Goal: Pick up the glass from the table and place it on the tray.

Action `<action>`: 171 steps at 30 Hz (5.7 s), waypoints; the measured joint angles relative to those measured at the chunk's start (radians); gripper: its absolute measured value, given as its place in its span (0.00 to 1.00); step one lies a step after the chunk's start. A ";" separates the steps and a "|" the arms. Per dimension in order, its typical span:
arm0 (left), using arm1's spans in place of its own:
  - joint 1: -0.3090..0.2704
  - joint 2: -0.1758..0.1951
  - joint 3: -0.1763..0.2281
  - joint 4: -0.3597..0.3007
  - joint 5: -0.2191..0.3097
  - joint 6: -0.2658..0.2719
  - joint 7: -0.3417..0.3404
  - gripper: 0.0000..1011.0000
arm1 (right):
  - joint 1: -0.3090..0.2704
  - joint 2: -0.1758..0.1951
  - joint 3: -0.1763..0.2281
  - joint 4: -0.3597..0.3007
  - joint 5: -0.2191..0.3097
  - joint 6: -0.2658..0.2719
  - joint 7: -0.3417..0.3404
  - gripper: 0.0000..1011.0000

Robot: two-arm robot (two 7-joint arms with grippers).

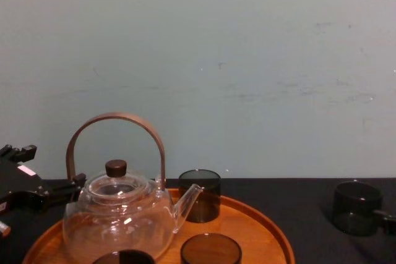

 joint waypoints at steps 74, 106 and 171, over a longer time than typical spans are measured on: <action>0.000 0.000 0.000 0.000 0.000 0.000 0.000 1.00 | 0.319 -0.121 -0.076 0.405 -0.077 -0.018 0.054 0.99; 0.000 0.000 0.000 0.000 0.000 0.000 0.000 1.00 | 0.317 -0.120 -0.076 0.402 -0.076 -0.016 0.054 0.89; 0.000 0.000 0.000 0.000 0.000 0.000 0.000 1.00 | 0.242 -0.083 -0.059 0.234 -0.044 0.039 0.060 0.89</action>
